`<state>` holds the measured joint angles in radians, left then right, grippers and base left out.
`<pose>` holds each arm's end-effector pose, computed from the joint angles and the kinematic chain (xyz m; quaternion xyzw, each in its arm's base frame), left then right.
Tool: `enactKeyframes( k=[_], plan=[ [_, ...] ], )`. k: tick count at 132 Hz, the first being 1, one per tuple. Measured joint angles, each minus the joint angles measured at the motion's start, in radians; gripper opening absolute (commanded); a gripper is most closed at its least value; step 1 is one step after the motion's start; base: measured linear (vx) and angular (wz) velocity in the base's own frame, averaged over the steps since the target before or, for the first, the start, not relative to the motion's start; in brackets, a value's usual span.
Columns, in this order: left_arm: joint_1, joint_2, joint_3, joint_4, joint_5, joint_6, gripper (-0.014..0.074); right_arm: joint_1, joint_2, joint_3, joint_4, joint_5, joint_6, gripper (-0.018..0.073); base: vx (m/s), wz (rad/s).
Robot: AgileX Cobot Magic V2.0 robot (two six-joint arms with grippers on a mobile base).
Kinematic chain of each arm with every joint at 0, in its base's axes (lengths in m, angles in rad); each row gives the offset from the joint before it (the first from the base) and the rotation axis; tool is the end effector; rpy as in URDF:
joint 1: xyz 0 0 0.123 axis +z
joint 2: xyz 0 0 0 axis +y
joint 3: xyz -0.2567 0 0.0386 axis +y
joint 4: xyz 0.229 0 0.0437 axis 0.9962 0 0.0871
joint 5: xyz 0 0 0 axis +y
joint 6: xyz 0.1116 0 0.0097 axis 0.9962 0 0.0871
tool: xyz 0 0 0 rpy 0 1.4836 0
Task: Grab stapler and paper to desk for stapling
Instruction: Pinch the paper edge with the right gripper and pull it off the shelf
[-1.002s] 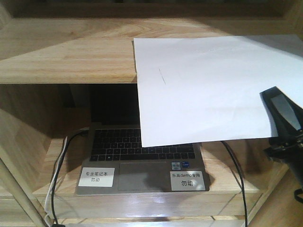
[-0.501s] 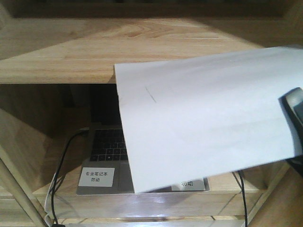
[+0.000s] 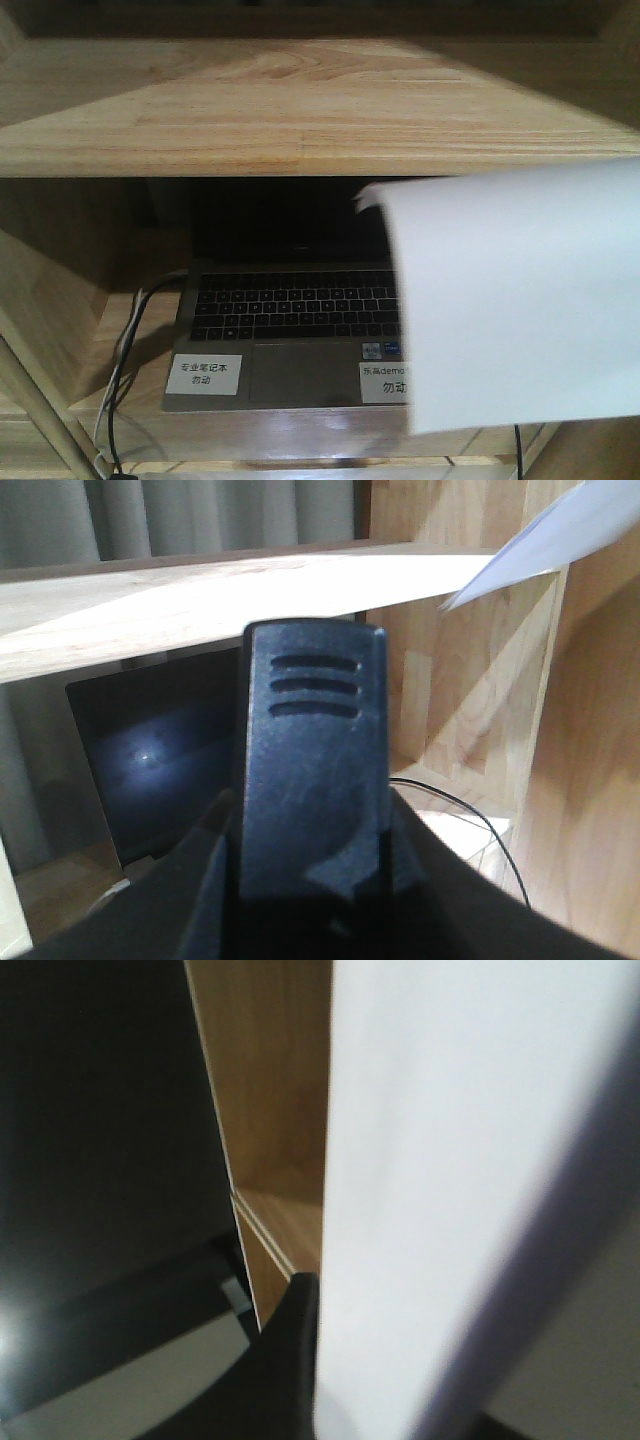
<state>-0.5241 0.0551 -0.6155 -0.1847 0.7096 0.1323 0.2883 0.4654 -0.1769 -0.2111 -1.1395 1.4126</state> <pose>0.0172 -0.0254 0.3284 0.2246 0.6900 -0.2227 0.6510 0.0761 0.0448 0.3375 0.0763 0.3175 0.7023 0.6325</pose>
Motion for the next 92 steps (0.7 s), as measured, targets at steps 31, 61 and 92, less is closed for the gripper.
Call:
enactKeyframes(
  k=[31, 61, 92],
  plan=[
    [0.0, 0.0, 0.0, 0.0, 0.0, 0.0, -0.0006, -0.152, -0.151, 0.0, -0.029, 0.117, 0.101, -0.0006, 0.0, 0.0],
    [0.0, 0.0, 0.0, -0.001, 0.0, 0.0, -0.0006, -0.185, -0.215, 0.001, -0.085, 0.191, 0.16, -0.0006, 0.0, 0.0],
    [0.0, 0.0, 0.0, -0.001, 0.0, 0.0, -0.0006, -0.185, -0.215, 0.001, -0.091, 0.191, 0.166, -0.0006, 0.0, 0.0]
  ],
)
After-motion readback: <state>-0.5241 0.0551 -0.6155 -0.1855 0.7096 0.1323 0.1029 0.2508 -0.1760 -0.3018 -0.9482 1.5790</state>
